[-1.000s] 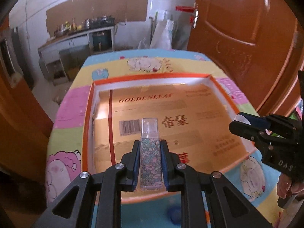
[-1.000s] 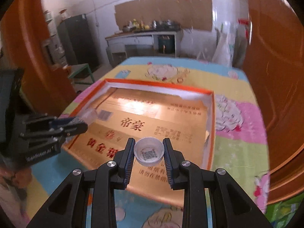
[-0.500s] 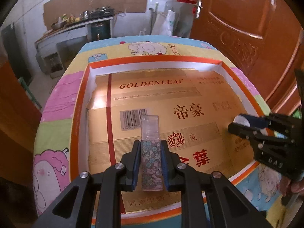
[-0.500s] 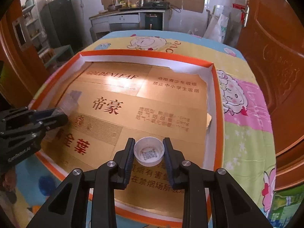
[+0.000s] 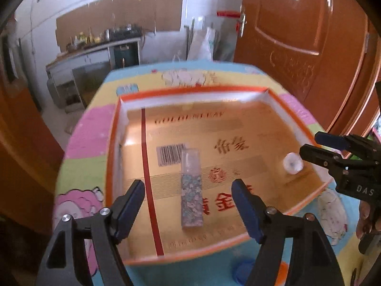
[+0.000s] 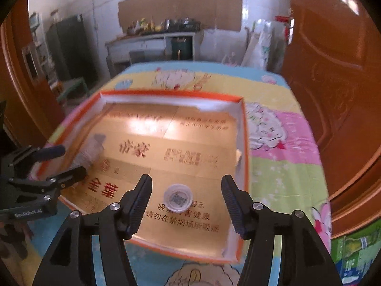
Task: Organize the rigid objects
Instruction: 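Move both open tools back from the tray toward the remaining items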
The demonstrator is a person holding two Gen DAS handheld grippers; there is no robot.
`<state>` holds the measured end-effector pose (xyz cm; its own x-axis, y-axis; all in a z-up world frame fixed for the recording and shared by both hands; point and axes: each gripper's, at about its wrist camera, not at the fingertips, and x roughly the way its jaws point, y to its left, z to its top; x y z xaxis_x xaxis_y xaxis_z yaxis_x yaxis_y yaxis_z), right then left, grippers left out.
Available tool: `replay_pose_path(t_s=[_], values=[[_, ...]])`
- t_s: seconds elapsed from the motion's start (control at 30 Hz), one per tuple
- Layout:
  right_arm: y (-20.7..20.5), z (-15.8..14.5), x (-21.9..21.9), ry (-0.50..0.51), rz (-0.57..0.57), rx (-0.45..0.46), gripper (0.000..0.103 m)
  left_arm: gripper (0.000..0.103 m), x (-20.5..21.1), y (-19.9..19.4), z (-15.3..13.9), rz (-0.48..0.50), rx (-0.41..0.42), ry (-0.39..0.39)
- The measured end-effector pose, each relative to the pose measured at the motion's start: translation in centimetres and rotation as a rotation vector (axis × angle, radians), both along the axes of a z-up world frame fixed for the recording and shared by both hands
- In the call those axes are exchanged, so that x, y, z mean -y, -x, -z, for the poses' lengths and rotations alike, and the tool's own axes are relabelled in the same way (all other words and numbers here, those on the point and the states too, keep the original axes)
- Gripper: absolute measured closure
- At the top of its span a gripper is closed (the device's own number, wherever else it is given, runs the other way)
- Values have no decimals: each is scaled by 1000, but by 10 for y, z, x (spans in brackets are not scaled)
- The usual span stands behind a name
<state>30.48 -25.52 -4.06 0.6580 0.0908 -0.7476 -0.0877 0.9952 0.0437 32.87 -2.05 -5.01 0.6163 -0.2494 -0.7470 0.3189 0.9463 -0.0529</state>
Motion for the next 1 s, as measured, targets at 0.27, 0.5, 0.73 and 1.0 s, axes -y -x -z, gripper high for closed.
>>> replay_pose_path(t_s=[0.27, 0.5, 0.73, 1.0], values=[[69, -34, -8, 17, 50, 121, 41, 31, -2, 66, -41, -2, 128, 33], [143, -52, -25, 7, 46, 203, 41, 34, -13, 124, -49, -9, 143, 103], [217, -65, -42, -21, 45, 270, 41, 34, -27, 183, -60, -22, 207, 134], [274, -69, -58, 0, 52, 310, 41, 34, -39, 240, -69, -49, 288, 139]])
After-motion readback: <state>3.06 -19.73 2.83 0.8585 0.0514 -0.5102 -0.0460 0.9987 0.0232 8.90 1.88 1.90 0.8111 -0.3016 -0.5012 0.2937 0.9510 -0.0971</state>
